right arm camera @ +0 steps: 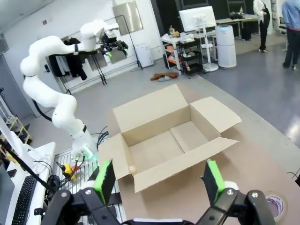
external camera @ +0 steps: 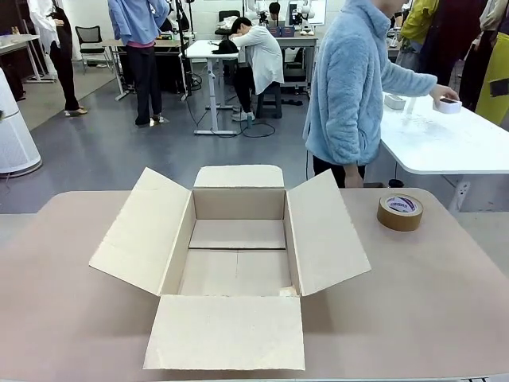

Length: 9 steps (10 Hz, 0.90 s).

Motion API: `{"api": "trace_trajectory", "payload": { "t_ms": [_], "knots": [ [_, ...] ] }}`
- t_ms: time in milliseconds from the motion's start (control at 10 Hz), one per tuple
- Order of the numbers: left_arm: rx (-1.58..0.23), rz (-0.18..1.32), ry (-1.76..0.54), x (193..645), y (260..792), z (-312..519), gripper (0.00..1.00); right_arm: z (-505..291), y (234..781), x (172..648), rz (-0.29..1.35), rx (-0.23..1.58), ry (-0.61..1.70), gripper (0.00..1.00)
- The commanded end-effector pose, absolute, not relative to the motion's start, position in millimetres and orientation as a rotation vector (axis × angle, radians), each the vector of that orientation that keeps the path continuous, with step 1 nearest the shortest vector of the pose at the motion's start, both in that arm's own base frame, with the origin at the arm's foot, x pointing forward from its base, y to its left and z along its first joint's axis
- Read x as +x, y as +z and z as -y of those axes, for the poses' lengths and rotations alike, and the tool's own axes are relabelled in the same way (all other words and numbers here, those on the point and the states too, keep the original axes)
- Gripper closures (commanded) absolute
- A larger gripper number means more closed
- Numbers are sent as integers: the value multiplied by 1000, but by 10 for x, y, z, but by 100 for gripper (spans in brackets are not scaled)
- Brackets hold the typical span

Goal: Wrap the clocks to prevent damage.
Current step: Open the side flaps of the Package Box.

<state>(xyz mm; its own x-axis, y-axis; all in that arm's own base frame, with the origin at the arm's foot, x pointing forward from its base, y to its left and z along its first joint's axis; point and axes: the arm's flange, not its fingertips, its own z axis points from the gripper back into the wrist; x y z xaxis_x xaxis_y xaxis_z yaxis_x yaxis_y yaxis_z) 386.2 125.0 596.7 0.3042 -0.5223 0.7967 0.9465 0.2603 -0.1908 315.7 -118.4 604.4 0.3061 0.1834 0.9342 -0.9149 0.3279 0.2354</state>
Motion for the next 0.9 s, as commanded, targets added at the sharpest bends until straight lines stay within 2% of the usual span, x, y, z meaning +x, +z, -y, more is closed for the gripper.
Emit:
{"api": "trace_trajectory", "payload": {
  "t_ms": [0,500,600,800],
  "knots": [
    [-879,738,-1193,4046,5968,-1583,0,1473,6001,3214,1003,990,937,0],
    [-815,826,-1208,3928,5940,-1698,0,1581,5951,3170,1140,1012,965,0],
    [-860,804,-1183,3969,5879,-1759,0,1641,5940,3157,1072,1004,938,0],
    [-860,804,-1183,3969,5879,-1759,0,1641,5940,3157,1072,1004,938,0]
  ]
}}
